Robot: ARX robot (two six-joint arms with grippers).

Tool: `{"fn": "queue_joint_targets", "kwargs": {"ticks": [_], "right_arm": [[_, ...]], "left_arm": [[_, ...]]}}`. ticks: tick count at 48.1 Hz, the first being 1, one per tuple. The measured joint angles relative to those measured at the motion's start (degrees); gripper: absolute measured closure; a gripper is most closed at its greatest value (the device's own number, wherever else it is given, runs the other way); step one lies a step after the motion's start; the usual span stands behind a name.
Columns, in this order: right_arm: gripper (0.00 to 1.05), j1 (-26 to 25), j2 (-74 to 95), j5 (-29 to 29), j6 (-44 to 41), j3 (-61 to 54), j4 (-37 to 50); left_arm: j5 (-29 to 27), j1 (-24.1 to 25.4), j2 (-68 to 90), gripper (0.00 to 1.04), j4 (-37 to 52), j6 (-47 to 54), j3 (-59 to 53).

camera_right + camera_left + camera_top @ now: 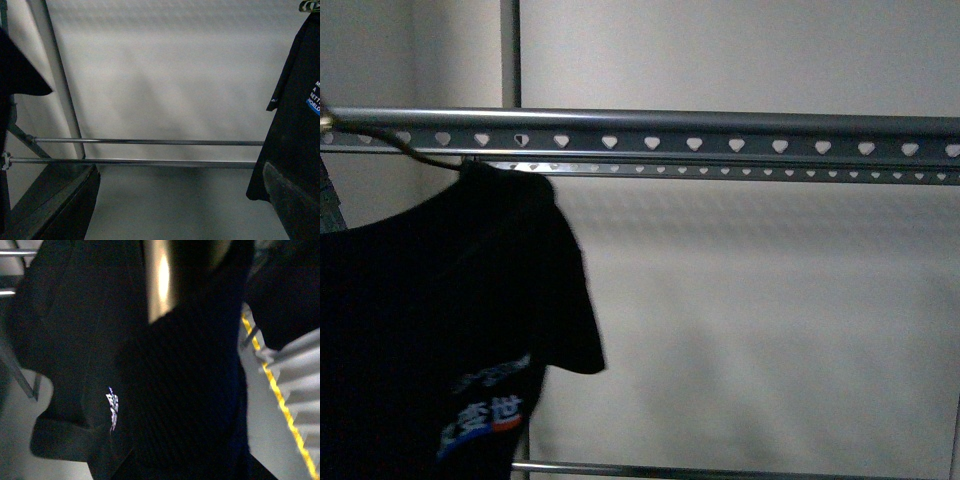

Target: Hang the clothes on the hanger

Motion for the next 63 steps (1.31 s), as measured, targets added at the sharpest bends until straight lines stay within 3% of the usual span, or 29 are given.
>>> {"fn": "queue_joint_targets", "kwargs": {"ticks": [3,6,13,20,30,43,63], "right_arm": [[0.07,0.00,0.00,0.02,0.00,0.00,0.00],[0.07,0.00,0.00,0.04,0.00,0.00,0.00],[0.07,0.00,0.00,0.04,0.00,0.00,0.00],[0.07,0.00,0.00,0.04,0.00,0.00,0.00],[0.07,0.00,0.00,0.09,0.00,0.00,0.00],[0.07,0.00,0.00,0.09,0.00,0.00,0.00],[0.07,0.00,0.00,0.00,0.00,0.00,0.00]], "left_arm": [[2.27,-1.25,3.45,0.93,-2.38,8.37,3.78],[8.00,-2.93,6.73,0.93,-6.45,18.23,8.39],[14.29,-7.21,11.02,0.93,-4.81,43.10,14.21],[13.27,-13.57,16.31,0.93,-3.15,59.17,19.61],[9.92,-17.92,22.40,0.93,-0.96,65.75,23.41],[5.55,-19.06,25.88,0.93,5.01,68.81,24.00],[4.68,-19.08,26.10,0.93,6.38,70.20,24.00]]}}
